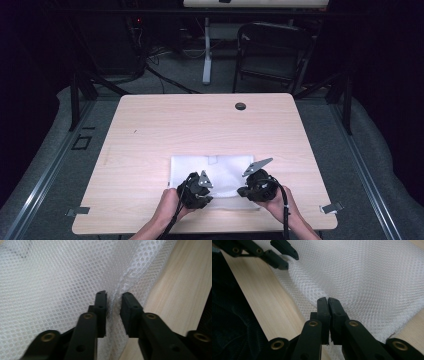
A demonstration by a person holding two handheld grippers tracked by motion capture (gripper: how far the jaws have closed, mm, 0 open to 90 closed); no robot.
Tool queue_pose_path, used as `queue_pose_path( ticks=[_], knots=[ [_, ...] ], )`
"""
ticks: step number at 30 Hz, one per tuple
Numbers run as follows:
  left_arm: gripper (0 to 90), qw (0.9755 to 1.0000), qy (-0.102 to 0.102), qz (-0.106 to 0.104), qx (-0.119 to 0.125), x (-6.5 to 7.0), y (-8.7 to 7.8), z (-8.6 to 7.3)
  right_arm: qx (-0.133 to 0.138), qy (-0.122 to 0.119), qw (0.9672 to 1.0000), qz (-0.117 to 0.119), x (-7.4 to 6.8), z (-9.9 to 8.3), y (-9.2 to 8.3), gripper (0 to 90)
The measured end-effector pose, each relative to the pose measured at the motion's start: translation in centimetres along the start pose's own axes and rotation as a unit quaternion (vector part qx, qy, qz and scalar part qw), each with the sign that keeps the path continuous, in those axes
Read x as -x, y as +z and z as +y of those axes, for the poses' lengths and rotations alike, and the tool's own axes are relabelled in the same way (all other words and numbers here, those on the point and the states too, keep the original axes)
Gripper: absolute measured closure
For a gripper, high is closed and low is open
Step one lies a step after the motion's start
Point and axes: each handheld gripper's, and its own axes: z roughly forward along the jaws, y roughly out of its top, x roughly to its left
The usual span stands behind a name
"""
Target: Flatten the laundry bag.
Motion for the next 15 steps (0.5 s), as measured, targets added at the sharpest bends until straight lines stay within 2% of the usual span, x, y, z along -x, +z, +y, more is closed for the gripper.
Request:
queue_pose_path(
  ticks=[3,7,9,12,15],
  knots=[
    [84.4,1.0000,-0.008,0.001,0.001,-0.2,0.0,0.0,-0.003,-0.003,1.0000,0.001,-0.1,0.0,-0.1,84.8],
    [86.2,0.9998,-0.018,-0.002,-0.002,-0.4,0.0,0.1,0.010,-0.010,0.9999,-0.008,-0.8,0.0,-0.9,81.3],
    [86.3,0.9997,-0.023,-0.002,0.000,-0.4,0.1,0.1,0.018,-0.012,0.9998,-0.002,-1.1,-0.1,-1.3,83.1],
    [86.3,0.9996,-0.028,-0.001,0.001,-0.4,0.1,0.3,0.022,-0.029,0.9993,0.006,-1.8,-0.4,-1.3,90.0],
    [86.3,0.9997,-0.026,-0.001,0.004,-0.6,-0.1,0.4,0.008,-0.047,0.9988,0.014,-2.6,-0.5,-0.3,90.0]
  ],
)
